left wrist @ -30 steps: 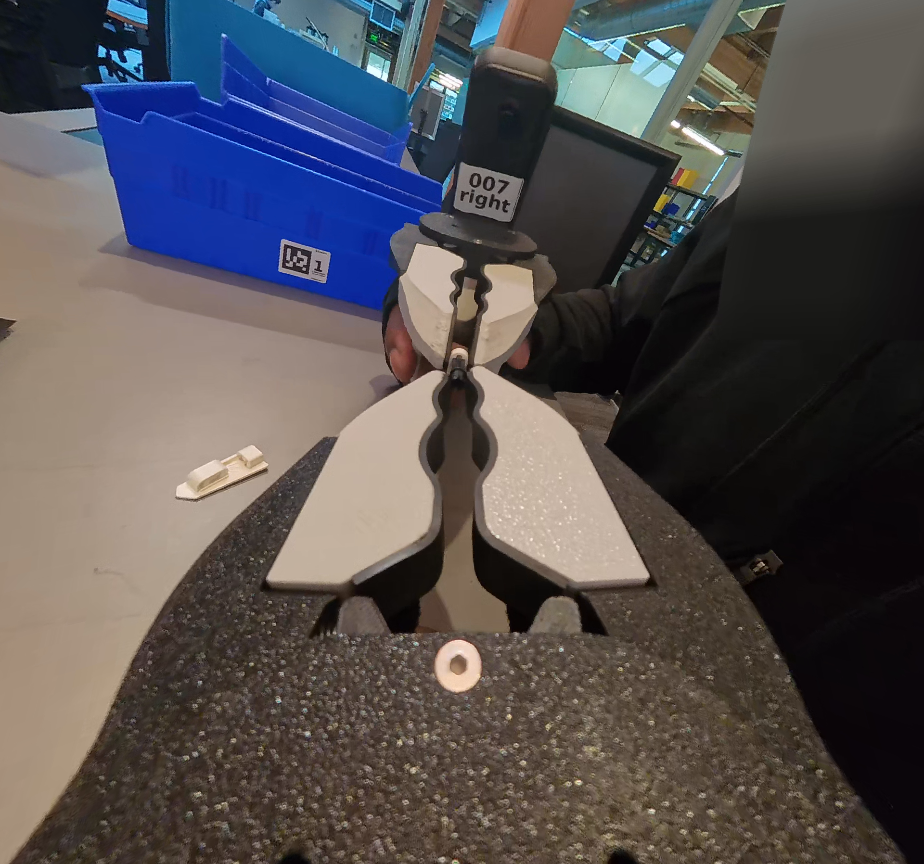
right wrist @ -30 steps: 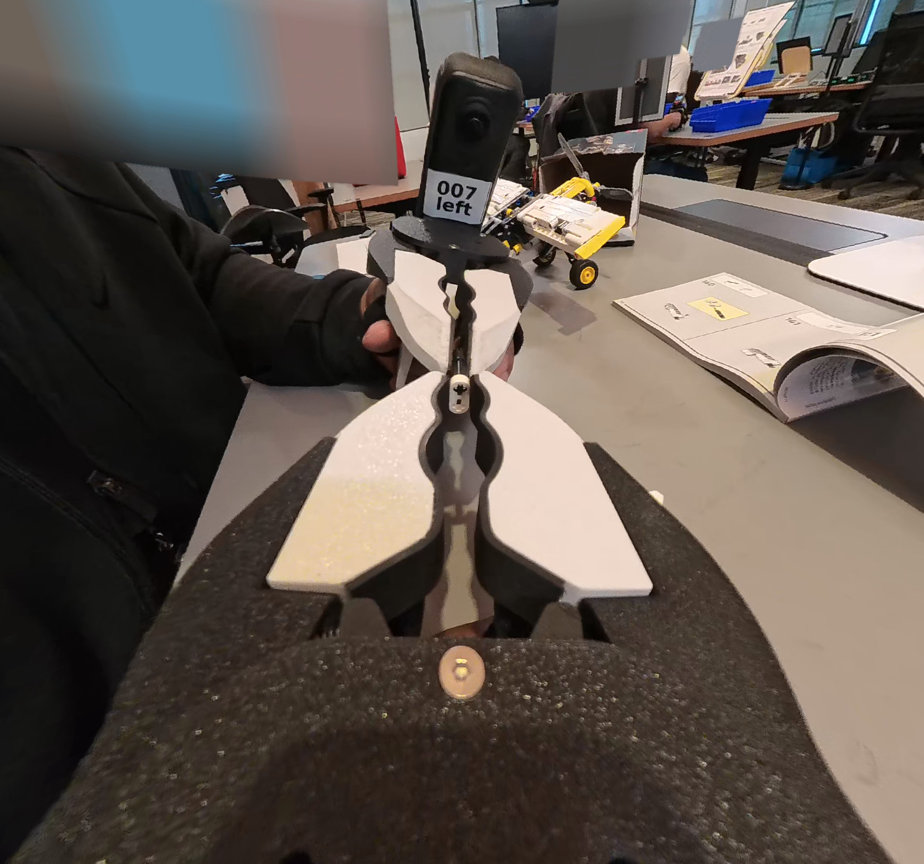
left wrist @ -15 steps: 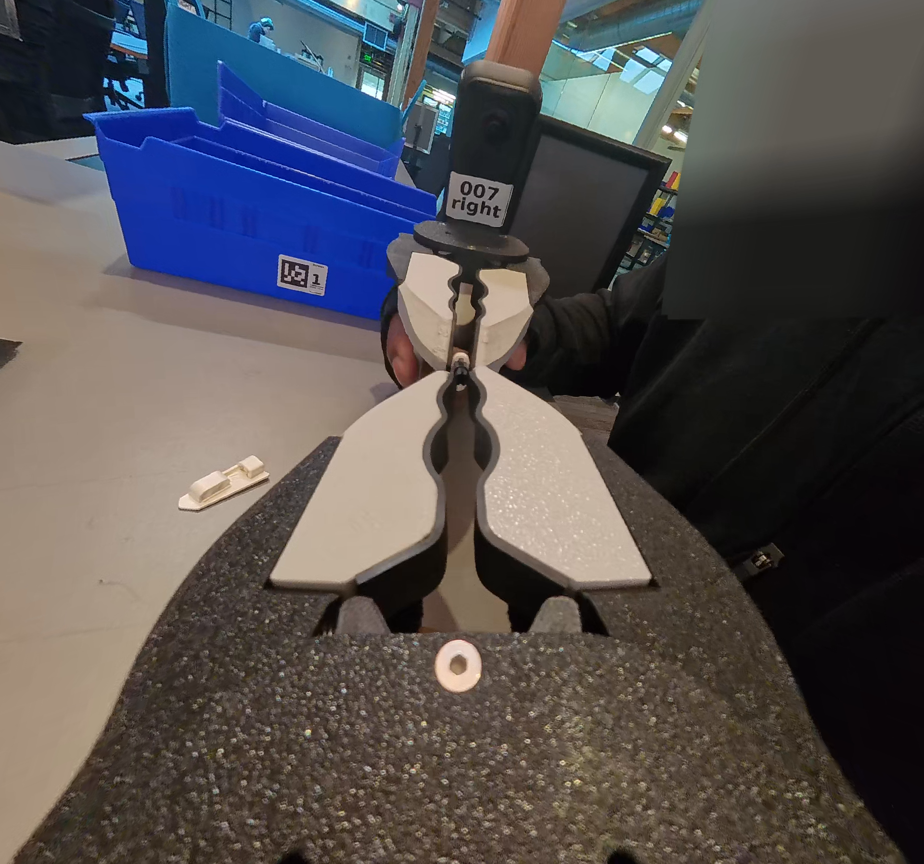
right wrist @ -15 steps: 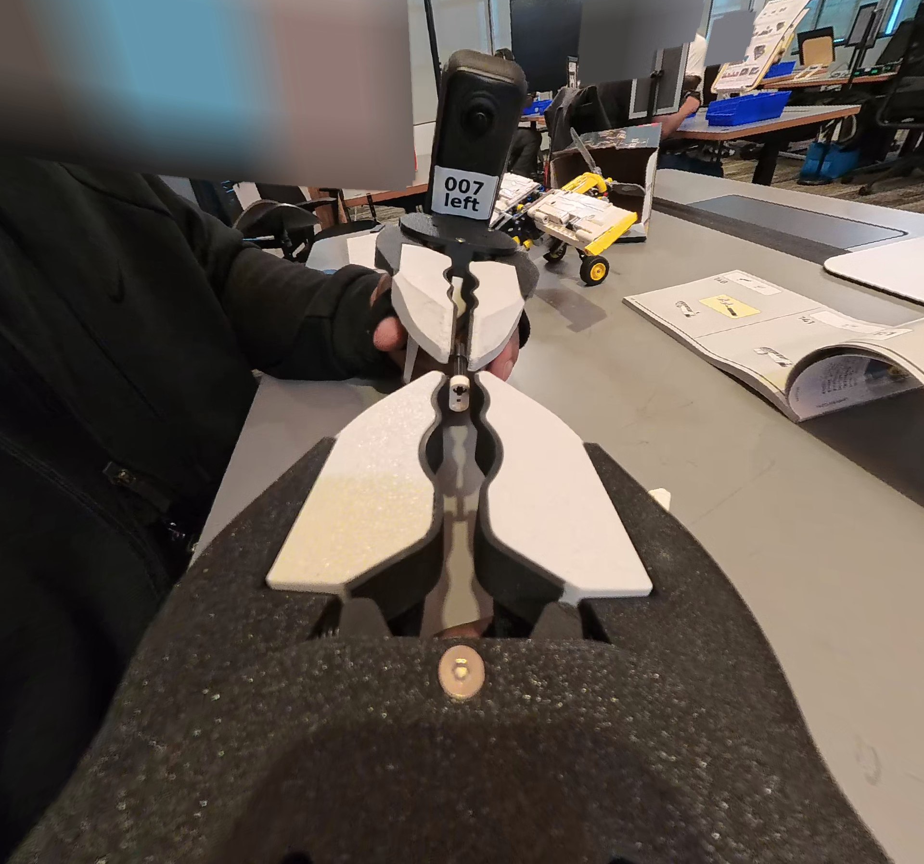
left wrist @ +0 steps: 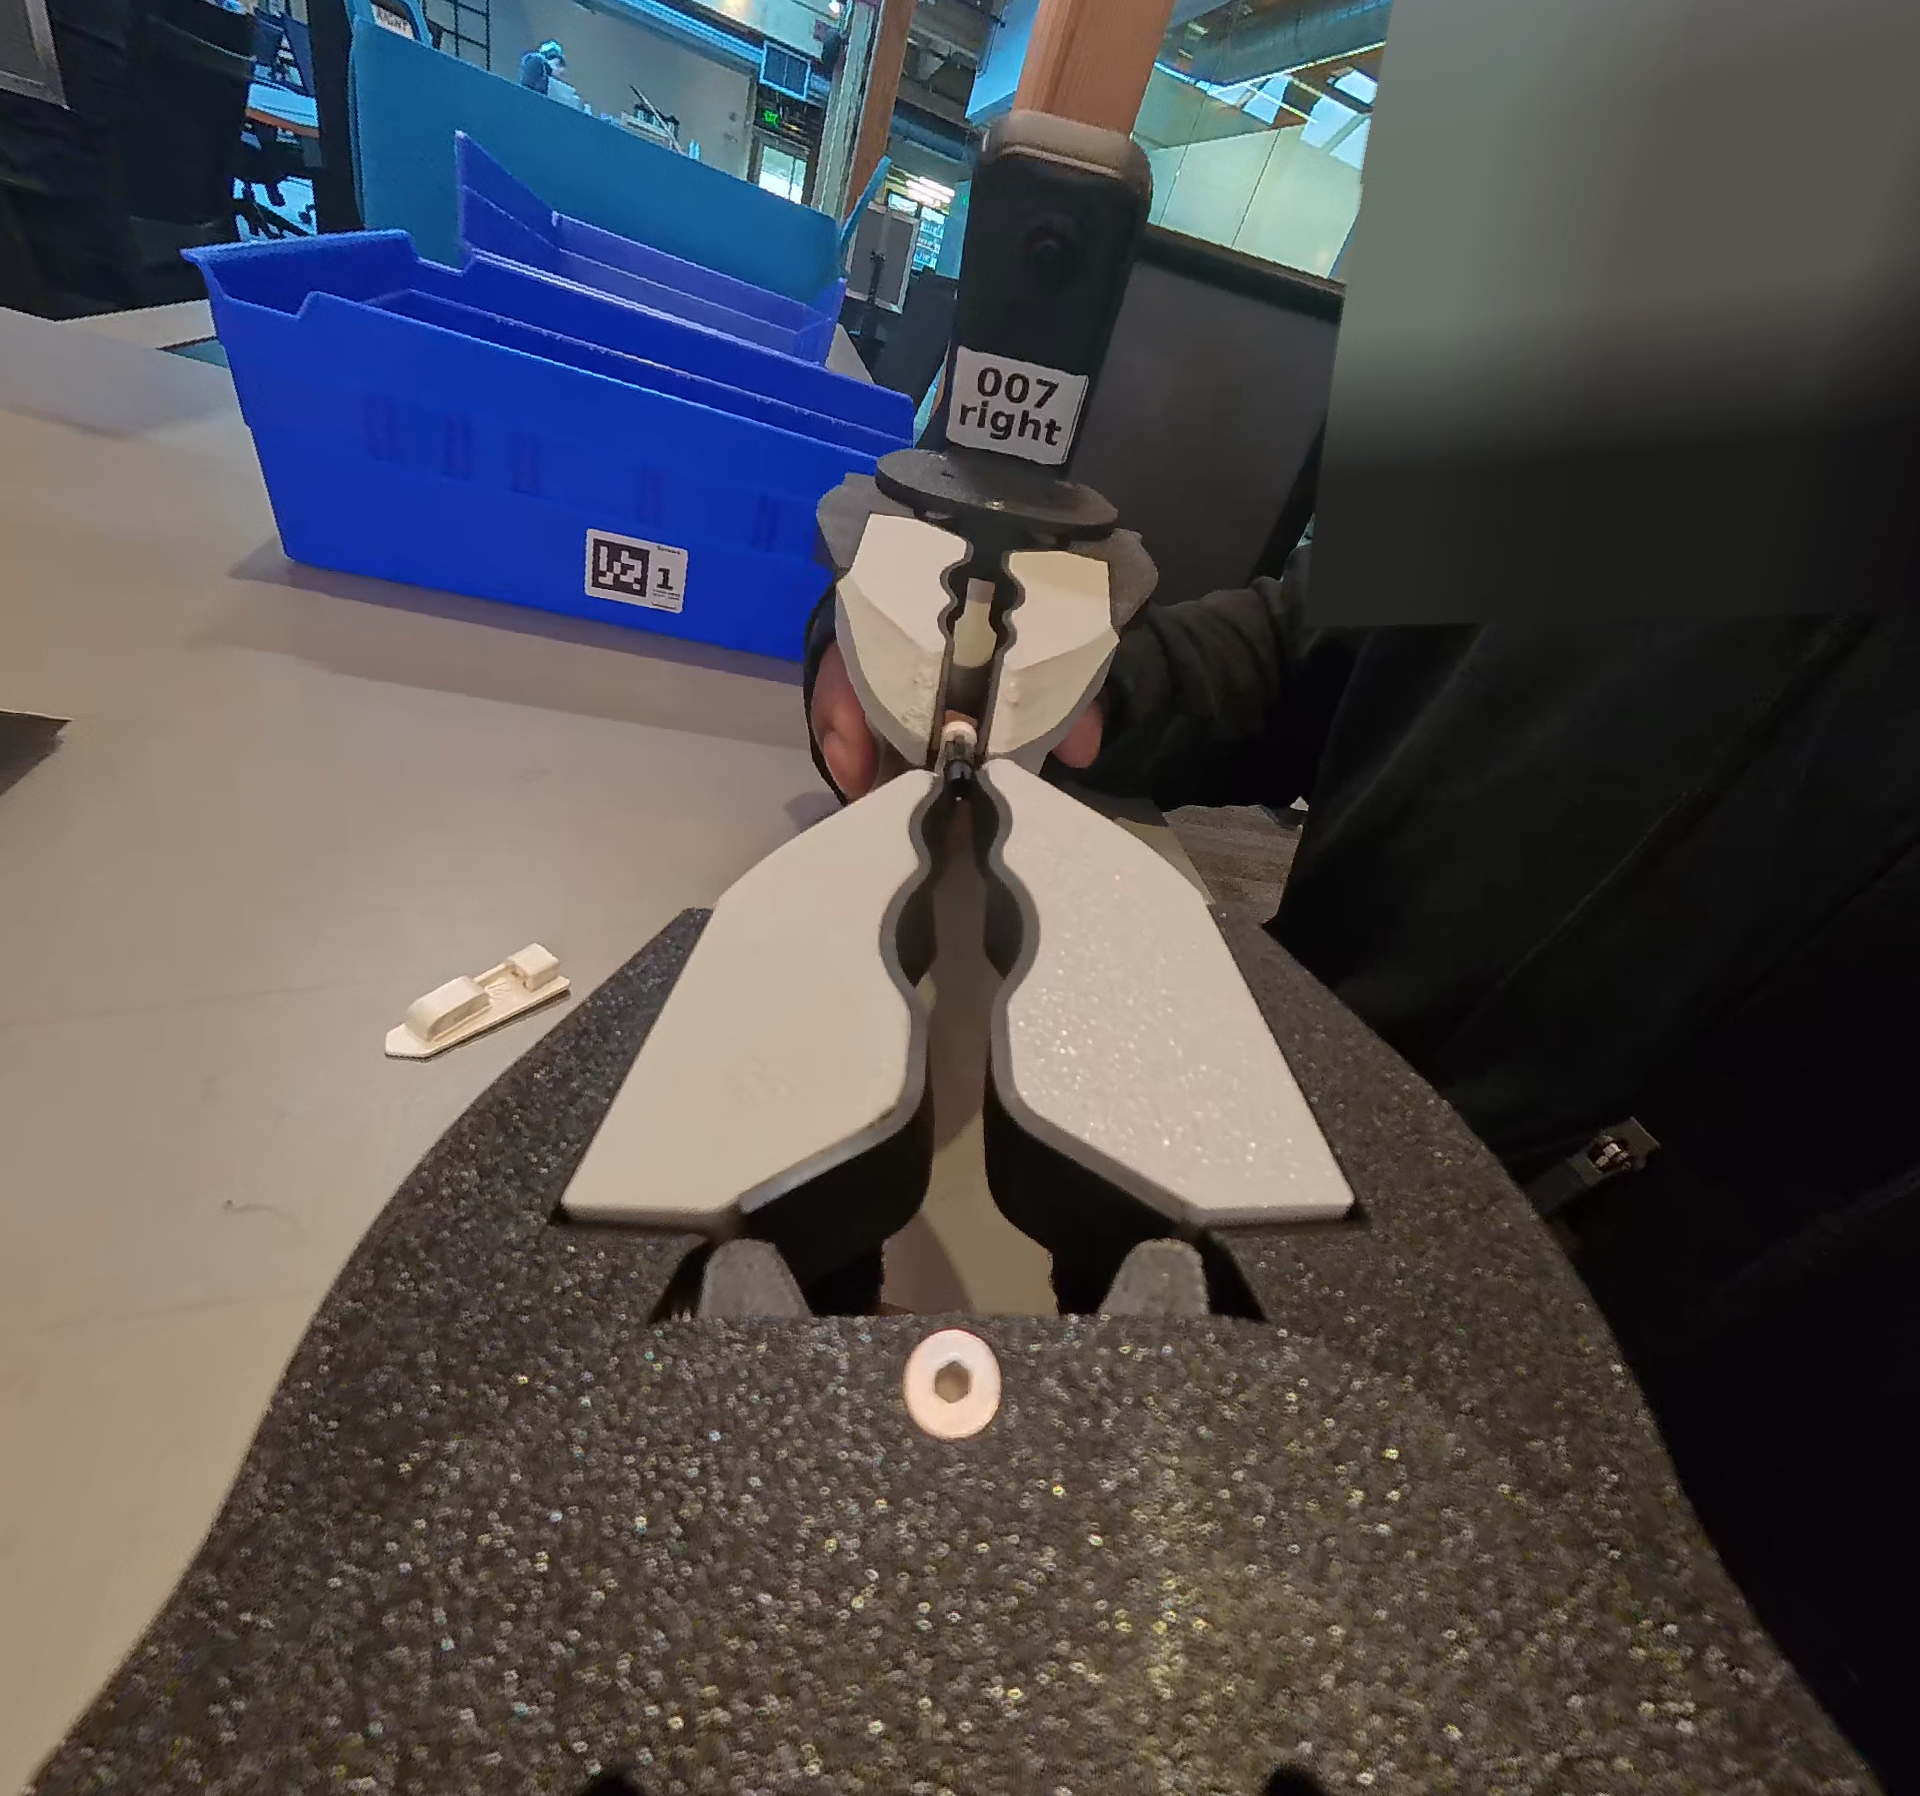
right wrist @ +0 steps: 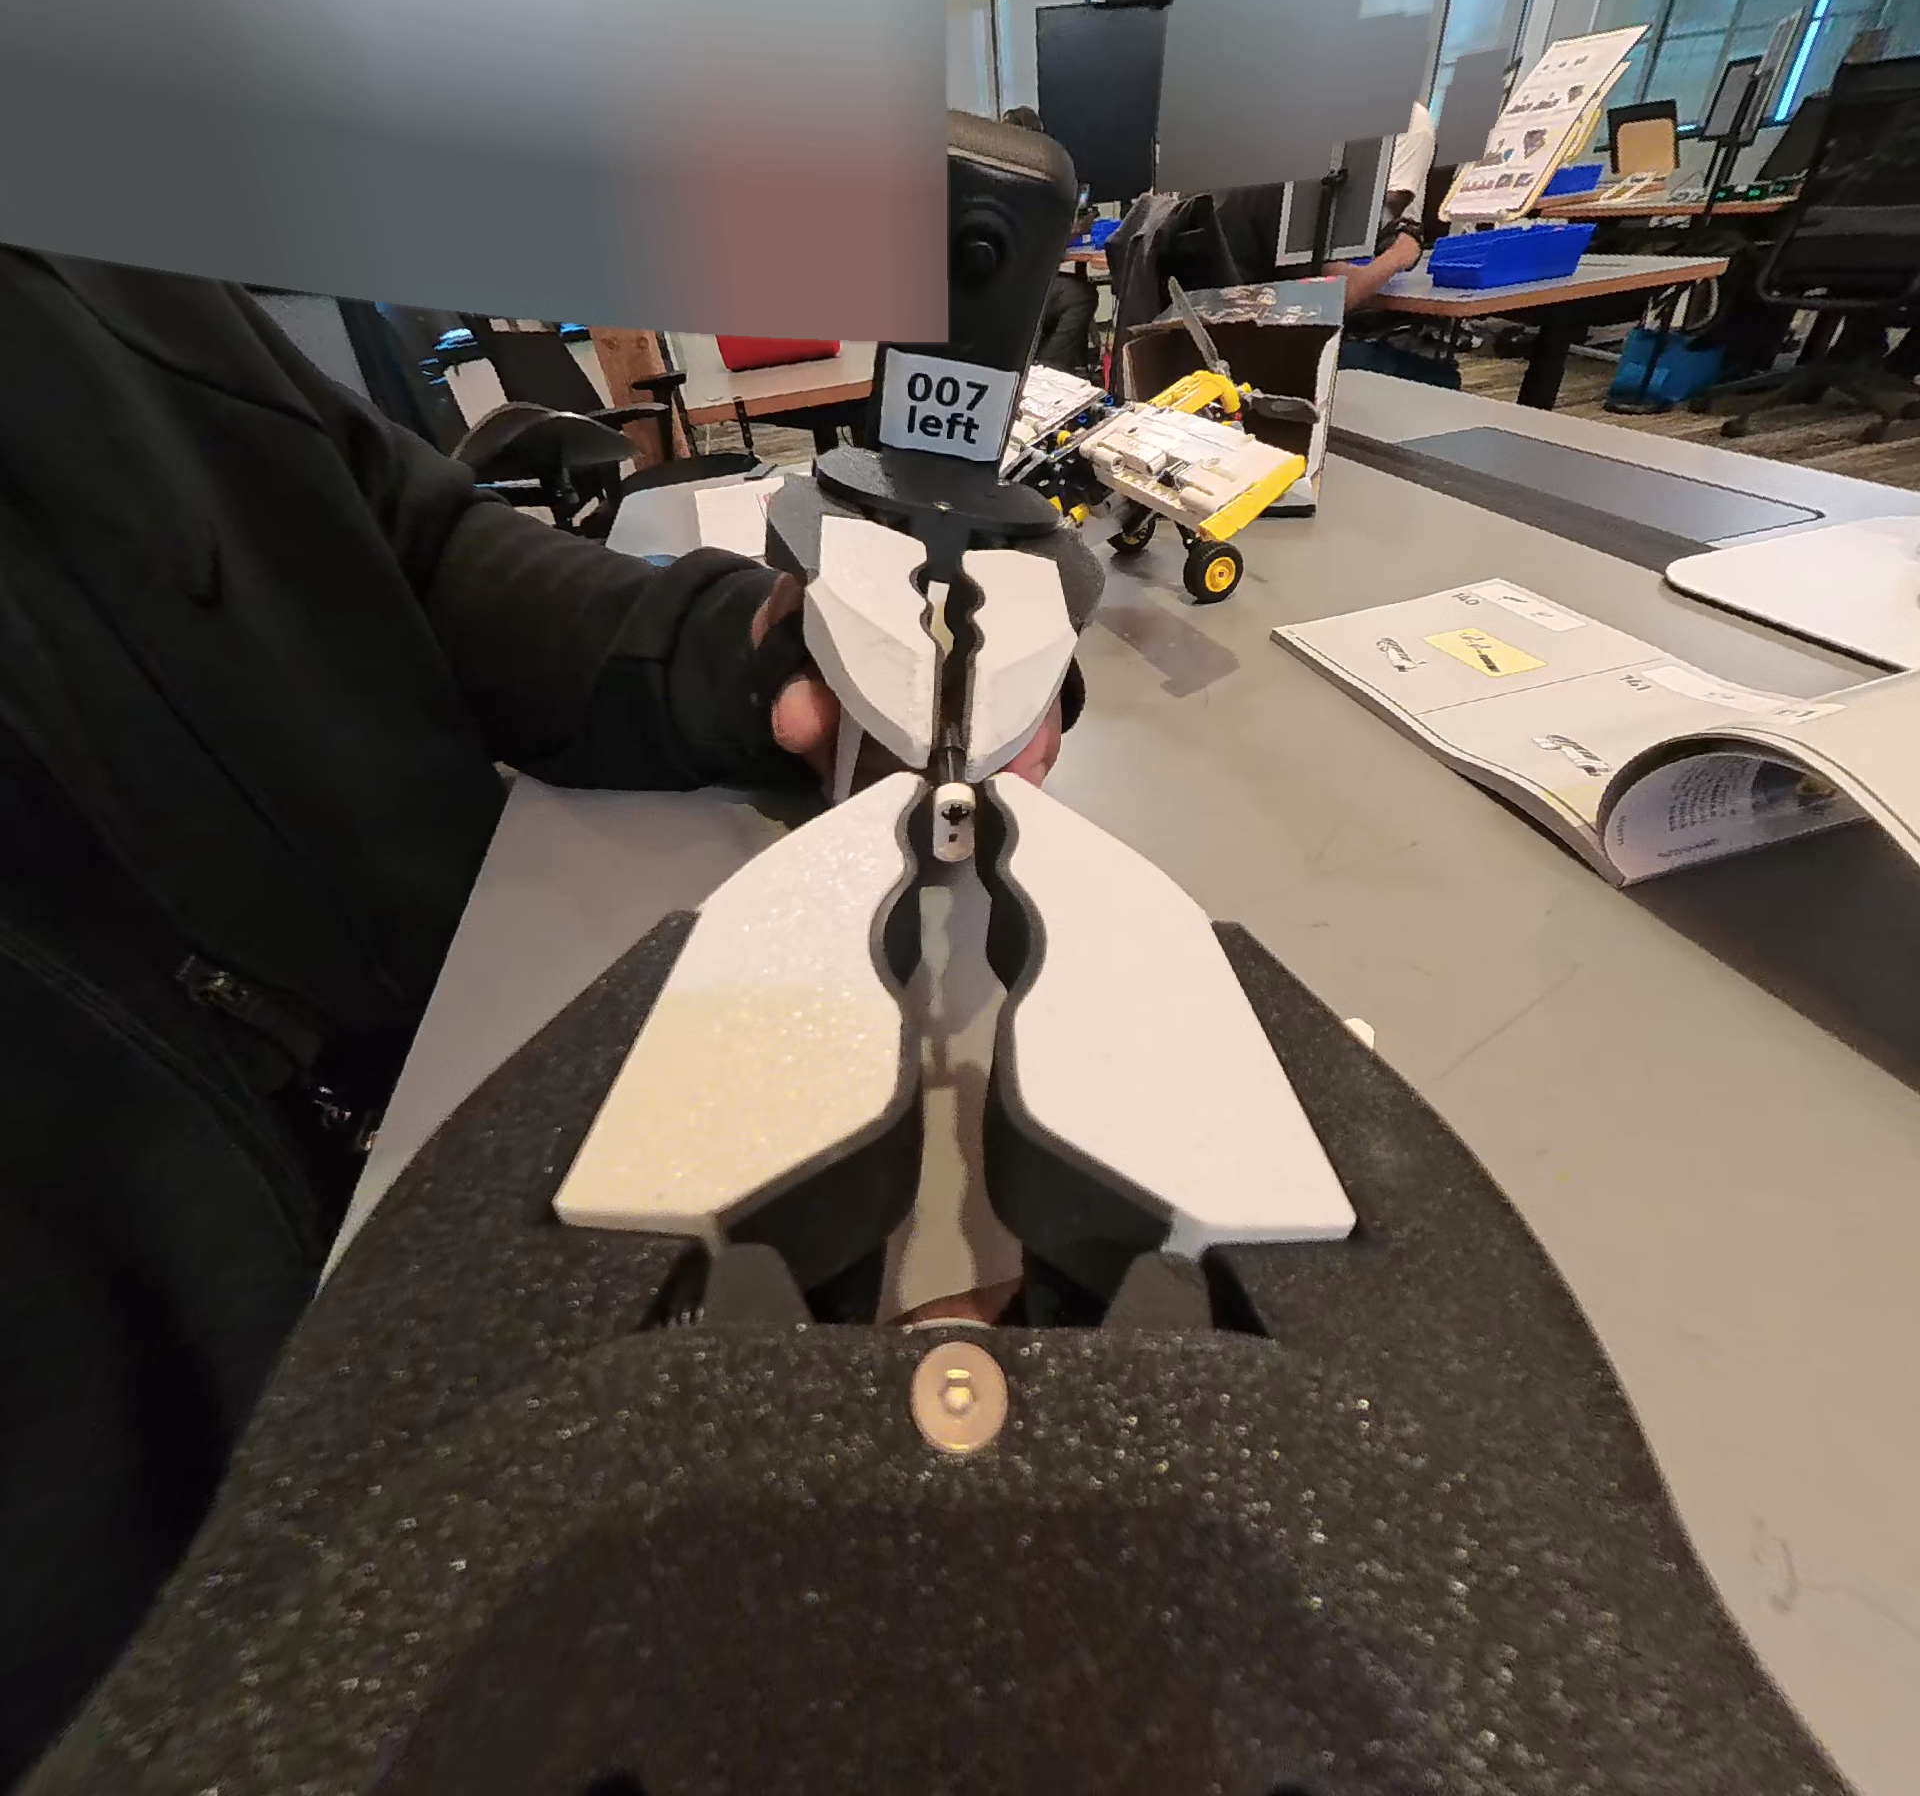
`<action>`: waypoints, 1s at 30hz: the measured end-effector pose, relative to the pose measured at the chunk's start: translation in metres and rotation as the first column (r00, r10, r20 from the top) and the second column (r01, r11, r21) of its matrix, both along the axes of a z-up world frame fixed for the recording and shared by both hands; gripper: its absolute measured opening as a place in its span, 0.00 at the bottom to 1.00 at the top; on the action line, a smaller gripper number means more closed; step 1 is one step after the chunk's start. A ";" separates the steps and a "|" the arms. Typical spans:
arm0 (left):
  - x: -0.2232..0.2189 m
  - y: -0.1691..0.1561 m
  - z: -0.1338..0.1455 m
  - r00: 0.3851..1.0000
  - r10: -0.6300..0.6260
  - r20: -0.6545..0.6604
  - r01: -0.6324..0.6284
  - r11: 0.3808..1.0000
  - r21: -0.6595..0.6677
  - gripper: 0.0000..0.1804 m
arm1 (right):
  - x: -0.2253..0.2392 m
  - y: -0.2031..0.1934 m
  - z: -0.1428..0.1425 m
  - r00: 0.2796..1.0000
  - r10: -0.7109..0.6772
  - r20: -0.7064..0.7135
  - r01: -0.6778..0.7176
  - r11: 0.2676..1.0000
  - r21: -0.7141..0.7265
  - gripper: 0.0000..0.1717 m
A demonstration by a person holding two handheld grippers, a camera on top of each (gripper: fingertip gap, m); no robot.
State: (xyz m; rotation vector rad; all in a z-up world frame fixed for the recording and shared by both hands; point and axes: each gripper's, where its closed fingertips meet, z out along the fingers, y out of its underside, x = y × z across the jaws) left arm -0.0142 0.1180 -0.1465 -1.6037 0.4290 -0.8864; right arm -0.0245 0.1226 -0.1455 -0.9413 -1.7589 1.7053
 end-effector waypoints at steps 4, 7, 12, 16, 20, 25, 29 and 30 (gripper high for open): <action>0.004 0.000 -0.005 0.999 -0.006 -0.034 0.006 1.000 -0.012 0.02 | 0.000 0.001 0.005 1.000 -0.013 -0.019 0.013 1.000 -0.023 0.04; 0.027 0.002 -0.027 0.973 -0.041 -0.225 0.031 0.998 -0.046 0.00 | -0.008 -0.007 0.002 0.999 -0.042 -0.012 0.042 0.998 0.042 0.00; 0.013 0.004 -0.014 0.994 0.008 -0.111 -0.012 0.999 -0.033 0.00 | -0.012 0.000 -0.001 0.995 -0.098 -0.003 0.098 0.993 0.065 0.00; -0.001 0.017 -0.023 0.982 0.119 -0.149 -0.132 0.988 -0.084 0.00 | -0.016 0.018 -0.014 0.983 -0.179 0.043 0.175 0.982 0.068 0.00; -0.028 0.023 -0.018 0.953 0.265 -0.146 -0.275 0.960 -0.047 0.00 | -0.020 0.023 -0.020 0.971 -0.236 0.044 0.229 0.965 0.131 0.00; -0.037 0.004 -0.019 0.936 0.267 -0.231 -0.284 0.958 -0.044 0.04 | -0.017 0.013 -0.027 0.977 -0.203 0.068 0.187 0.964 0.192 0.00; -0.026 -0.033 -0.045 0.910 0.096 -0.403 -0.160 0.979 -0.126 0.10 | -0.015 0.008 -0.031 0.981 -0.176 0.086 0.155 0.965 0.211 0.00; -0.024 -0.043 -0.052 0.893 0.048 -0.448 -0.127 0.981 -0.148 0.10 | -0.014 0.006 -0.031 0.982 -0.164 0.089 0.142 0.968 0.208 0.00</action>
